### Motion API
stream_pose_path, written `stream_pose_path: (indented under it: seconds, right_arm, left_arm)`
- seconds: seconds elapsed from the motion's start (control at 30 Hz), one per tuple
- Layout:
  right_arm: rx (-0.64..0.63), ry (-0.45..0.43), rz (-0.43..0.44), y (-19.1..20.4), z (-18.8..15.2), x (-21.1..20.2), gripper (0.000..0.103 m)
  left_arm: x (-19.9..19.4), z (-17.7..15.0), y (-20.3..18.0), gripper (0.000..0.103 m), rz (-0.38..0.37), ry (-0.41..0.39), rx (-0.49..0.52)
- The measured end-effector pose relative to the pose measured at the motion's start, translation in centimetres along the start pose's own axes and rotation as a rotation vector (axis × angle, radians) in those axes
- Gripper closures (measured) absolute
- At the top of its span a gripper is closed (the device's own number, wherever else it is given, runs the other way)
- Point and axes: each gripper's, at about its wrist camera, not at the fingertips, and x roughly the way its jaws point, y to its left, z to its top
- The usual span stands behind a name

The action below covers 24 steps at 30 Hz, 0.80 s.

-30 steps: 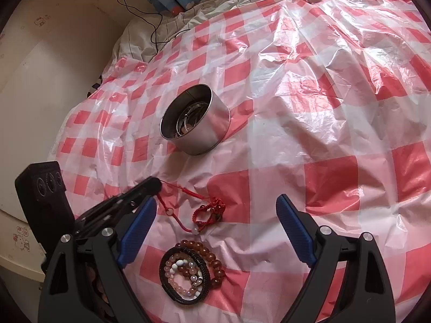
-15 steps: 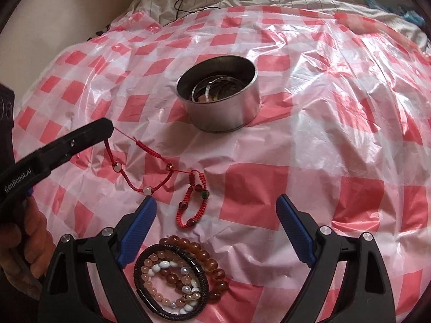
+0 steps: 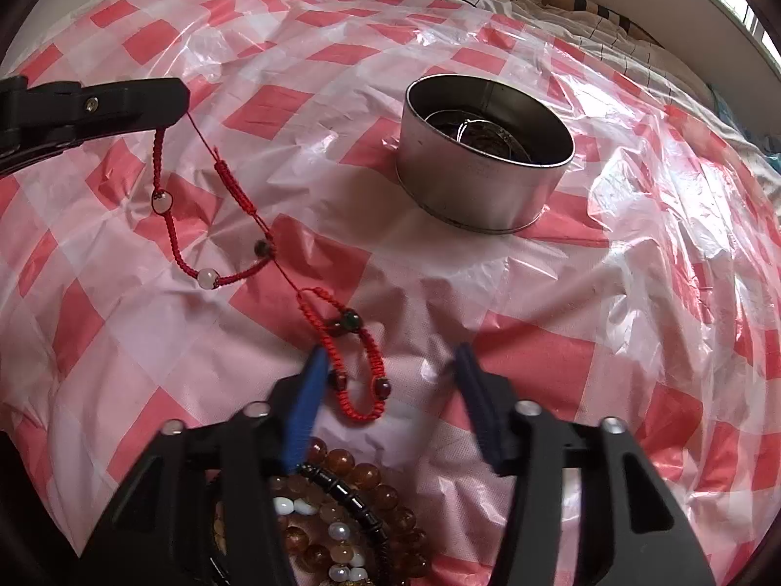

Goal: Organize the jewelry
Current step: 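Grasp the red cord bracelet with the right gripper while the left pulls a red cord, then carry the red cord bracelet to the tin with the right gripper and release it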

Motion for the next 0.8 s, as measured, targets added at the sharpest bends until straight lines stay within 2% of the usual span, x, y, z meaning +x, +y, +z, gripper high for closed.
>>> stream_pose_path:
  seconds: [0.2,0.53,0.8]
  right_arm:
    - [0.076,-0.012,0.023,-2.1,-0.1,-0.8,0.089]
    - [0.376,-0.122,0.274,-8.0,0.0,-4.0,0.089]
    - [0.513,-0.172,0.449,-10.2,-0.1,-4.5,0.089]
  left_arm:
    - [-0.6,0.1,0.6,0.101,0.006,-0.015,-0.017]
    - [-0.1,0.1,-0.8,0.101,-0.019,0.000,0.008]
    - [0.6,0.1,-1.8,0.101,-0.029,0.007,0.023]
